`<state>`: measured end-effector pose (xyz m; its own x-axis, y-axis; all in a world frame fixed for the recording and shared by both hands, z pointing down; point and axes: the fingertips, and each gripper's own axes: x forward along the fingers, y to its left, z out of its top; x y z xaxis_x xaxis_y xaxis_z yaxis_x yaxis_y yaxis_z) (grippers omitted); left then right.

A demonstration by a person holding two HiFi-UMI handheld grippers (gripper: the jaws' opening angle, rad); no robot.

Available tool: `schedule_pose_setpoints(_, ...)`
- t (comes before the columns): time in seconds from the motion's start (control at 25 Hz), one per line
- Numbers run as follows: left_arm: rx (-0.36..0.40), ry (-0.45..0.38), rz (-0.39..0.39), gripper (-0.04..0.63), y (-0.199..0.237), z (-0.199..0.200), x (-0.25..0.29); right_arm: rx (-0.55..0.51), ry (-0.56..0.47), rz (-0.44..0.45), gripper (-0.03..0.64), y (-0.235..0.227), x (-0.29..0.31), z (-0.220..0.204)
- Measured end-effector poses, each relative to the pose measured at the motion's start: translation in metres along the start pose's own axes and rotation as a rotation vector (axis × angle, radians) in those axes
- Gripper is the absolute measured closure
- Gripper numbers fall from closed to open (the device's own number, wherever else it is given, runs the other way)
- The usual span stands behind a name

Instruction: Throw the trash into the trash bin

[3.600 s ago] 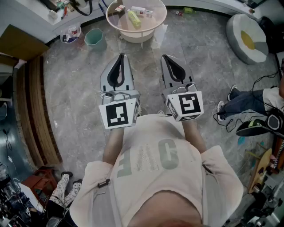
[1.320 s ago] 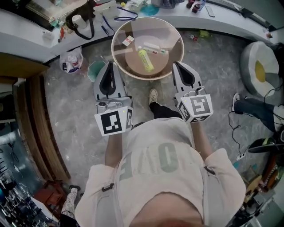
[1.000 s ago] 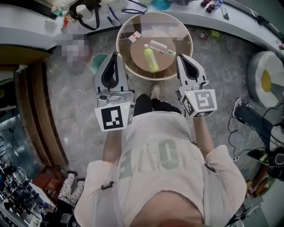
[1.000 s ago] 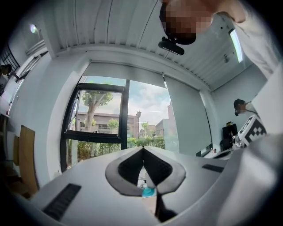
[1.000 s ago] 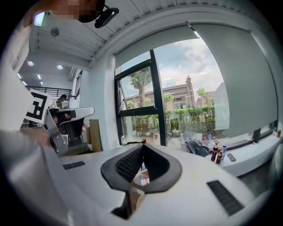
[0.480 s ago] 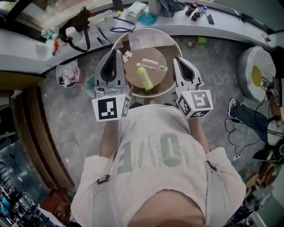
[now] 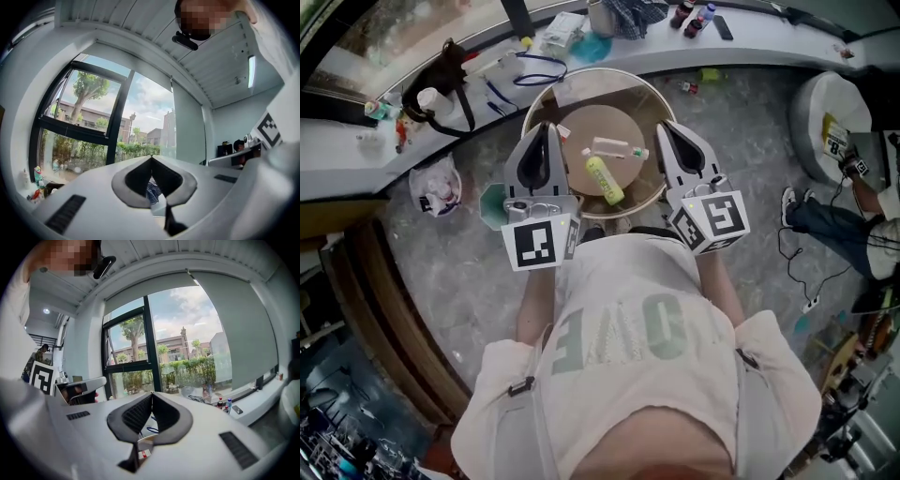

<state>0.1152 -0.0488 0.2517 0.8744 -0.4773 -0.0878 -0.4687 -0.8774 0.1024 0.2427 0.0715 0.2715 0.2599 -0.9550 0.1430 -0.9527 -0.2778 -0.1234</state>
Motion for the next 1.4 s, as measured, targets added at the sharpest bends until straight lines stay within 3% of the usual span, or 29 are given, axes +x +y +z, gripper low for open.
schedule_pose_setpoints(0.28,-0.008,0.097,-0.037,0.583,-0.002,-0.045,0.026,-0.117,0.011,-0.025,0.603,-0.024,0.012,-0.003)
schedule_pose_setpoints(0.48,0.031,0.139,0.0,0.584,-0.027,-0.058,0.05,-0.069,0.048,0.021,0.603,-0.066,0.009,-0.03)
schedule_pose_setpoints(0.68,0.04,0.195,0.079,0.583,-0.052,-0.074,0.056,-0.016,0.074,0.133,0.601,-0.105,0.01,-0.045)
schedule_pose_setpoints(1.0,0.03,0.164,0.171,0.584,-0.072,-0.081,0.065,-0.047,0.146,0.326,0.595,-0.126,0.033,-0.071)
schedule_pose_setpoints(1.04,0.025,0.164,0.183,0.583,-0.074,-0.084,0.064,-0.055,0.159,0.351,0.55,-0.125,0.038,-0.079)
schedule_pose_setpoints(1.12,0.02,0.172,0.206,0.583,-0.077,-0.089,0.061,-0.072,0.181,0.395,0.354,-0.123,0.052,-0.099)
schedule_pose_setpoints(1.16,0.022,0.179,0.217,0.584,-0.079,-0.093,0.061,-0.082,0.191,0.409,0.315,-0.124,0.059,-0.112)
schedule_pose_setpoints(1.4,-0.032,0.245,0.233,0.583,-0.081,-0.133,0.051,-0.144,0.412,0.549,0.291,-0.115,0.078,-0.231)
